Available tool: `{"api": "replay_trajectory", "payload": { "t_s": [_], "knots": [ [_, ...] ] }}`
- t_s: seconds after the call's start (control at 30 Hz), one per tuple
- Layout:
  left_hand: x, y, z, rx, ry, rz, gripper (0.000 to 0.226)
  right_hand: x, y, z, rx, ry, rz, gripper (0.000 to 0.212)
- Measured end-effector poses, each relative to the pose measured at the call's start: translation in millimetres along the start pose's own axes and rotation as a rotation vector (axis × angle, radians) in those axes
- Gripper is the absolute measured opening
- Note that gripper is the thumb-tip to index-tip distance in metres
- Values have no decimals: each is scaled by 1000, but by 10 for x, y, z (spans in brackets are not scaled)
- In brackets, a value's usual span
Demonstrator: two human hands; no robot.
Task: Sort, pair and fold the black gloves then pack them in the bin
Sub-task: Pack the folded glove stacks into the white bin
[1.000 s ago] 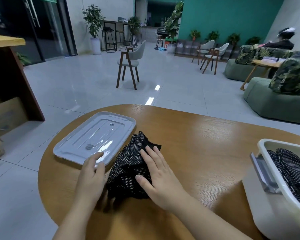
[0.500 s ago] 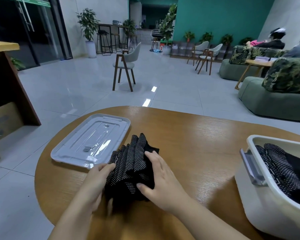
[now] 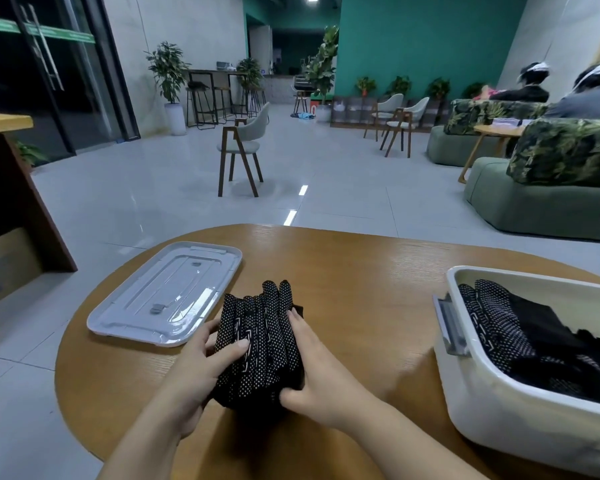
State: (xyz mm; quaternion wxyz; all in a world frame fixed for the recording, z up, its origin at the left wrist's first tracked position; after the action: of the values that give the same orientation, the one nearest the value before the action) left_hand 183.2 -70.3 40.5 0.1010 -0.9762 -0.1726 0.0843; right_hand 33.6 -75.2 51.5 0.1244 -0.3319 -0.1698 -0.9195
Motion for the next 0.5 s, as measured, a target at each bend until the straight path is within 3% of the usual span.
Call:
{"api": "replay_trajectory", "payload": {
  "t_s": [0.1, 0.2, 0.27, 0.37, 0.5],
  "knots": [
    [-58, -14, -76, -17, 69, 17, 25, 118, -66, 68, 24, -3, -34, 99],
    [-125, -71, -295, -76, 13, 7, 29, 376, -99, 255, 72, 6, -105, 97],
    [-276, -178, -519, -120, -32, -48, 20, 597, -104, 401, 110, -9, -146, 97],
    [-491, -496, -876, -266, -125, -29, 13, 993, -113, 586, 169, -32, -233, 95],
    [-997, -643, -1250, -323, -179, 50, 9, 1611, -222, 695, 221, -92, -375, 94]
  ]
}}
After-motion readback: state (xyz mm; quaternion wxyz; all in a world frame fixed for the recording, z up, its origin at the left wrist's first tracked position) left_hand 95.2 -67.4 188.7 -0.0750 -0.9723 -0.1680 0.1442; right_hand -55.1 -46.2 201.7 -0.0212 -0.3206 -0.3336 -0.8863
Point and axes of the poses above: each hand's wrist, its own y-axis towards the middle knuckle, its own x-axis out of the back of the hand, z = x × y, the point moved 9 cm from there along y, towards the middle knuckle, and after that the axes turned 13 degrees about -z, right-handed, at the moved point
